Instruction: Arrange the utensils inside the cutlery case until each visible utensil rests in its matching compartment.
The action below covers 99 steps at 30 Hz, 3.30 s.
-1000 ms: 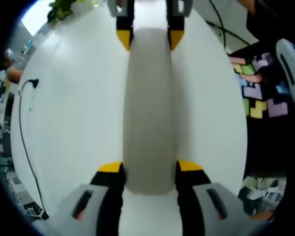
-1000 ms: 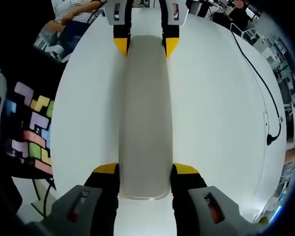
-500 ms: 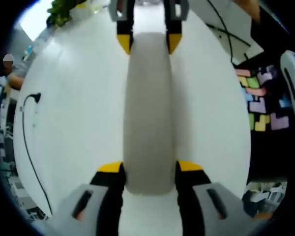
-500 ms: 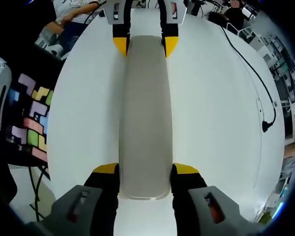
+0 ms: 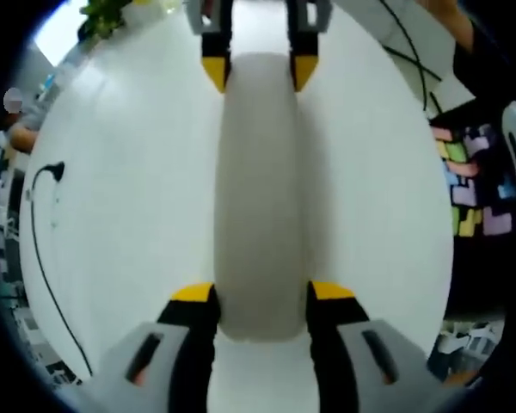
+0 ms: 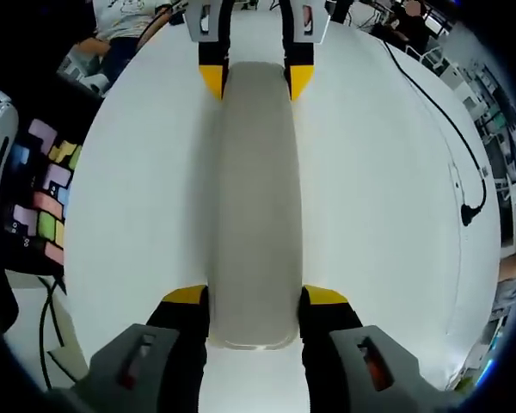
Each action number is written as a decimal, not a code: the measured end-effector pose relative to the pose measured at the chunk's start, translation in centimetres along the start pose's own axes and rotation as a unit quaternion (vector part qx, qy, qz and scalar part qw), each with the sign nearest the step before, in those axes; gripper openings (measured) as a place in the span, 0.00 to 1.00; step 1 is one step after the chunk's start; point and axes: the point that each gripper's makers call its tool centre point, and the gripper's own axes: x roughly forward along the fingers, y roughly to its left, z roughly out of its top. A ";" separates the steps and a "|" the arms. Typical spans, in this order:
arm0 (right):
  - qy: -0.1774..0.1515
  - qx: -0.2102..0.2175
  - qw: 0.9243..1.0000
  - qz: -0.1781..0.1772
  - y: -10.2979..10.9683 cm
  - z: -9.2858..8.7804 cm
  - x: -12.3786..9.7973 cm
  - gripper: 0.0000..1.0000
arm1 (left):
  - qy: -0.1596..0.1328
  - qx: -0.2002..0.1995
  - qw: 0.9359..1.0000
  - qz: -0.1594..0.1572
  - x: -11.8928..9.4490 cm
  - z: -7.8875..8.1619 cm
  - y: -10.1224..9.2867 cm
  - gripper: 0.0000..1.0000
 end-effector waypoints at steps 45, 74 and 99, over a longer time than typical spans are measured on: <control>-0.095 0.064 0.992 -0.055 -0.5 -0.2 -3.6 0.60 | 0.003 -0.010 1.000 0.003 -1.2 -1.1 -1.7 0.59; -0.365 0.237 0.827 -0.358 -3.0 -2.6 -12.3 0.59 | -0.349 -0.206 0.886 0.224 -11.6 -0.9 2.6 0.59; -0.462 0.338 0.699 -0.429 3.7 -6.5 -14.4 0.65 | -0.476 -0.276 0.772 0.319 -13.0 -4.3 -2.3 0.68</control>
